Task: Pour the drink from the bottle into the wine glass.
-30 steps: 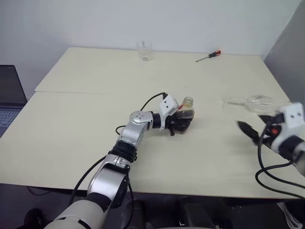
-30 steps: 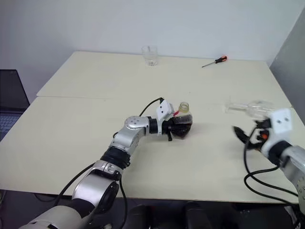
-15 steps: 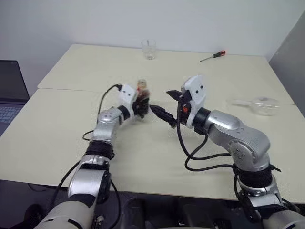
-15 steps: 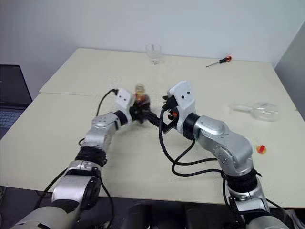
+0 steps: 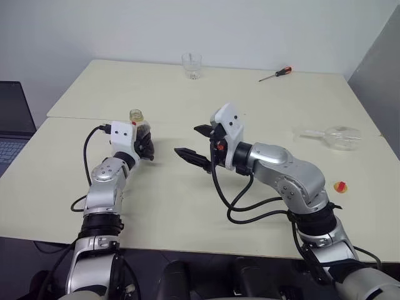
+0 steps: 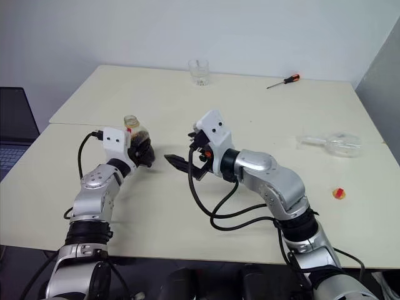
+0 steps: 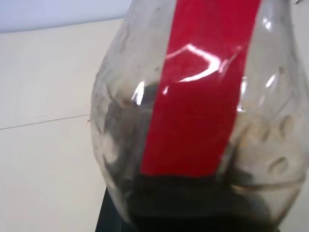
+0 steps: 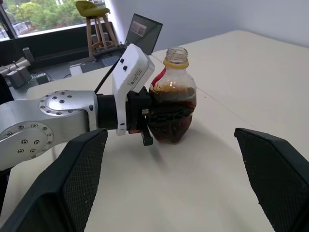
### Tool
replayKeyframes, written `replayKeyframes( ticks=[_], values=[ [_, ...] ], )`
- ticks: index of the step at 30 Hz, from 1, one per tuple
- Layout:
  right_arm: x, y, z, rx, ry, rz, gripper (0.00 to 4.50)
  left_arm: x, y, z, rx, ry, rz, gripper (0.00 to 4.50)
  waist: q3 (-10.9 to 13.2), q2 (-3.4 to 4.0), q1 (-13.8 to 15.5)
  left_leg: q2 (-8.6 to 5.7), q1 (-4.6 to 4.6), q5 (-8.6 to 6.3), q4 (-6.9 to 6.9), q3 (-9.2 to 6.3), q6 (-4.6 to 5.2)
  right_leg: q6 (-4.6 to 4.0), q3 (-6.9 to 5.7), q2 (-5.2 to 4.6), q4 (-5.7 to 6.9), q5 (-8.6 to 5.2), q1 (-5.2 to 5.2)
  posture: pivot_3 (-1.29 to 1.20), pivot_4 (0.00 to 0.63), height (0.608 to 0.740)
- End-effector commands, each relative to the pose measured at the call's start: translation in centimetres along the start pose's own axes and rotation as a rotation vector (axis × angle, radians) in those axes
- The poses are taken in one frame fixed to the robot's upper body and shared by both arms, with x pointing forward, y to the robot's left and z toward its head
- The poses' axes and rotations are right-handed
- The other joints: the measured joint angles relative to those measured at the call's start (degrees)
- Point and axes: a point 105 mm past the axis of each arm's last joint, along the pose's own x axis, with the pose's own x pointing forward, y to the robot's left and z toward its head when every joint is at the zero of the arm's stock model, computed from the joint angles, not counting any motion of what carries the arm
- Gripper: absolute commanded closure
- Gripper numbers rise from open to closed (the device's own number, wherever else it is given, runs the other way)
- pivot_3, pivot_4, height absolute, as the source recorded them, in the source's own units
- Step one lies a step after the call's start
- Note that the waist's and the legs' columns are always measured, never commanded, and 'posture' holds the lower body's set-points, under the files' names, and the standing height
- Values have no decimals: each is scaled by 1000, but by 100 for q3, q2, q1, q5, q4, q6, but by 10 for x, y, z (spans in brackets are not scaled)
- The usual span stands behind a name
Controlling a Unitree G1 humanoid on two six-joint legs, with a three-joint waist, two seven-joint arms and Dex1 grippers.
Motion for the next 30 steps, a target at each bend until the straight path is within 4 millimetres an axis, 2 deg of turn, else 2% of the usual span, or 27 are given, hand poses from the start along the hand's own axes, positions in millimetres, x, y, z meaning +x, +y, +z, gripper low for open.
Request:
replayKeyframes(
  ticks=[1, 11, 15, 17, 20, 22, 24, 27, 30],
  values=[
    [3, 5, 14, -52, -42, 30, 0, -6, 9, 10, -37, -41, 54, 3394, -1, -1, 0, 0, 0, 0, 0, 0, 0, 0, 0, 0, -1, 0, 0, 0, 150, 740],
    [2, 1, 13, -68, -37, 23, 0, -12, 15, 13, -37, -47, 67, 89, -1, -2, -2, 1, 0, 0, -1, 0, 0, -1, -1, 0, 0, 0, -1, 0, 150, 740],
    [-3, -4, 11, -81, -29, -1, 0, -19, 15, 16, -15, -30, 26, 16, -1, -2, -7, 1, 0, 0, -2, 0, 0, -1, -1, 0, -1, 0, -1, 0, 150, 740],
    [-9, -9, 10, -85, -20, -20, 0, -29, 2, 22, -8, -25, -99, 16, 0, -4, -12, 2, 0, 0, -4, -1, 0, -1, 2, -1, -1, -1, -3, 0, 150, 740],
    [-20, -14, 5, -91, 5, -28, 0, -47, -6, 31, 1, -17, -193, 16, 1, -5, -11, 3, 0, -1, -7, -2, -2, -3, 3, -2, -3, -2, -4, 0, 150, 740],
    [-30, -22, 3, -89, 20, -43, 0, -57, -3, 40, 7, -23, -204, 16, 1, -6, -9, 3, 0, -1, -6, -2, -2, -4, 2, -5, -3, -2, -3, 0, 150, 740],
    [-44, -31, -3, -75, 42, -56, 0, -63, 13, 50, 34, -42, -143, 16, 1, -10, 7, 0, 0, -1, -6, -3, -1, -4, 0, -9, -4, -3, -3, 0, 150, 740],
    [-60, -38, -10, -48, 64, -57, 0, -68, 24, 61, 55, -60, -112, 16, 0, -12, 4, 0, 1, -1, -7, -3, -1, -4, 1, -9, -10, -3, -1, 0, 150, 740],
    [-89, -50, -5, 29, 25, -73, 0, -73, 29, 85, 21, -130, -160, 16, 5, -19, 8, 0, 1, -1, -10, -3, 0, -6, 1, -7, -10, -5, -1, 0, 150, 740]
  ],
)
